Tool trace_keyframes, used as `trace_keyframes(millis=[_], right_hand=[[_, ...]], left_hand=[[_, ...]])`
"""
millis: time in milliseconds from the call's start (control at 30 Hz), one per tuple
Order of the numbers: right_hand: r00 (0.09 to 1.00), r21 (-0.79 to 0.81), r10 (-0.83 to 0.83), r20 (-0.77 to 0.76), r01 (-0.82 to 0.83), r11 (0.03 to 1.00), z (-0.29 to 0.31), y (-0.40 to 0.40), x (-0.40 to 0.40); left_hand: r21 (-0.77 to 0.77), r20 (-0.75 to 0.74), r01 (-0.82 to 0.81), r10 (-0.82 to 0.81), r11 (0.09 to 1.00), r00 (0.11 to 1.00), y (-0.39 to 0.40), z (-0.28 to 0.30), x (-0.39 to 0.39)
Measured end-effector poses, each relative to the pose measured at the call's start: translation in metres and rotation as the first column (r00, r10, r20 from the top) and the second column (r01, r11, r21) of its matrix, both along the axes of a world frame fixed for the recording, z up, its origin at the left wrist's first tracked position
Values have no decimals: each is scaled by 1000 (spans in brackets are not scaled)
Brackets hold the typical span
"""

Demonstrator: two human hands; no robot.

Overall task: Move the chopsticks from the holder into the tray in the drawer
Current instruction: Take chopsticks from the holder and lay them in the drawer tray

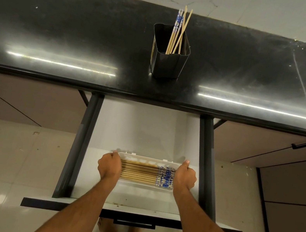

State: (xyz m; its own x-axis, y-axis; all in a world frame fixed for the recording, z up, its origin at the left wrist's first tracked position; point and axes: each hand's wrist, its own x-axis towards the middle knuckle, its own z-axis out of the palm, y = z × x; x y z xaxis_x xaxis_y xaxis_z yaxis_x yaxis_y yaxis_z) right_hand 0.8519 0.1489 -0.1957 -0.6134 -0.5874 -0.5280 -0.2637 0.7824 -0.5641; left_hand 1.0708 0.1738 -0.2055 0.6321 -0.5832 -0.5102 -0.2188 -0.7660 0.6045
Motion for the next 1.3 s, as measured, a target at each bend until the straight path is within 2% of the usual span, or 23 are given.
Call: trace_keyframes(millis=[533,633,767,833,933,1033,1167,1300], right_hand=[[993,60,-117,19,116,992,-5,-8,1],[998,58,-57,3,57,997,-4,-9,1],[978,-1,167,-127,-168,986,2,-9,5],[917,-40,328,-228,-345,938,10,-10,8],[736,-6,560,-381,-607,795,22,-17,10],[554,43,666,-500,-752,658,39,-30,11],[347,71,654,-673,-850,523,70,-51,12],[273,36,547,-791,-873,487,109,-83,16]], left_hand=[[18,30,52,-52,999,998,-2,0,4],[21,23,65,-66,998,998,-3,2,5],[-4,32,114,-114,993,993,-6,6,5],[-54,70,188,-184,981,980,-10,13,5],[-96,194,375,-352,922,916,-22,26,7],[-125,336,523,-460,843,822,-38,43,9],[-177,544,679,-504,712,671,-64,76,12],[-197,695,770,-468,607,547,-103,120,13]])
